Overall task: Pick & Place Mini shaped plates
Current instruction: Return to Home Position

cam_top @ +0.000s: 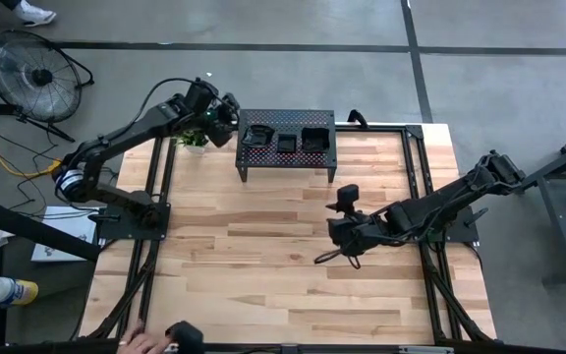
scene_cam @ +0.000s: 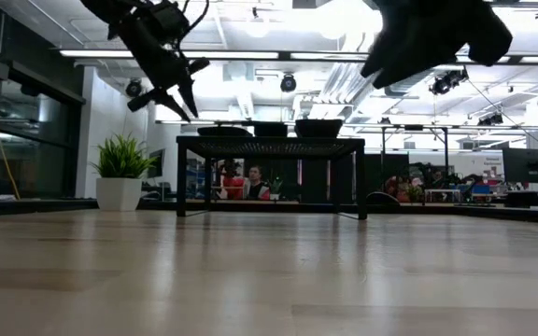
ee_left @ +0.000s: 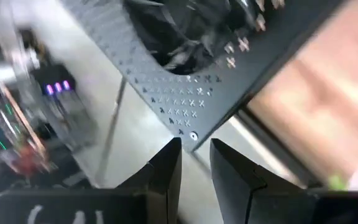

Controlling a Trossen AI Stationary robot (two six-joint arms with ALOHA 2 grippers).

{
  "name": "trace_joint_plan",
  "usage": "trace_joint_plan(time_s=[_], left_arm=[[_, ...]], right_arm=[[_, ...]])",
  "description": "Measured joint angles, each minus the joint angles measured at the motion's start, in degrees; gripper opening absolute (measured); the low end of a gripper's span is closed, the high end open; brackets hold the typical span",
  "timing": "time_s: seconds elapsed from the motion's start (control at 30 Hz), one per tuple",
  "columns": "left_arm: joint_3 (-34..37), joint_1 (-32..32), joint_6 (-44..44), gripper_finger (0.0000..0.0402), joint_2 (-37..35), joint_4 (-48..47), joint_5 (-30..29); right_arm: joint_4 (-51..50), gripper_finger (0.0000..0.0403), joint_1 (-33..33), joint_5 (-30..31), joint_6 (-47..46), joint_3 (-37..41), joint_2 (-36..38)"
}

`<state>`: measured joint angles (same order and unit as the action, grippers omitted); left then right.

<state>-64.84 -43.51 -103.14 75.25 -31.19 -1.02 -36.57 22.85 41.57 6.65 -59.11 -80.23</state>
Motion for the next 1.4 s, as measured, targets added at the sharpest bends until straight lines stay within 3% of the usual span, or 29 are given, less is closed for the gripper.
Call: trace_joint_plan(time_s=[0.13, 0.23, 0.37, 0.47, 0.6, 0.73, 0.93, 1.13, 1.4], left_arm=[[0.0, 0.0, 17.5, 0.0080, -3.0, -3.9, 4.1], [0.0, 0.0, 29.5, 0.0080, -4.5, -7.4, 14.6], [3.2, 1.8, 33.0, 0.0080, -5.8, -8.3, 28.6], [8.0, 6.1, 35.0, 0.0080, -6.3, -5.0, 28.0], [15.4, 12.2, 40.8, 0.0080, -8.5, 1.8, 25.8], [23.3, 19.3, 46.0, 0.0080, -12.3, 12.3, 25.8], [36.1, 28.0, 53.9, 0.0080, -19.7, 32.4, 23.7], [46.9, 32.7, 59.9, 0.0080, -27.2, 45.4, 17.2], [60.0, 33.0, 64.7, 0.0080, -37.3, 58.9, 14.3]], right_arm=[[-6.9, 0.0186, -0.3, 1.5, -13.3, 0.0, 0.0], [-13.2, 0.0184, -0.8, 0.8, -22.1, 0.0, 0.0], [-17.2, 0.0182, -0.3, 0.2, -29.3, 0.0, 0.0], [-17.3, 0.0182, 1.2, 0.9, -31.7, 0.0, 0.0], [-14.6, 0.0181, 4.4, 6.2, -35.1, 2.2, 1.0], [-2.1, 0.0181, 7.6, 11.1, -36.9, 11.1, 4.6], [24.1, 0.0181, 9.1, 8.8, -39.1, 27.5, 12.6], [51.7, 0.0181, 7.8, 7.2, -31.7, 40.3, 19.8], [67.2, 0.0181, 0.3, -4.3, -26.6, 50.4, 28.0]])
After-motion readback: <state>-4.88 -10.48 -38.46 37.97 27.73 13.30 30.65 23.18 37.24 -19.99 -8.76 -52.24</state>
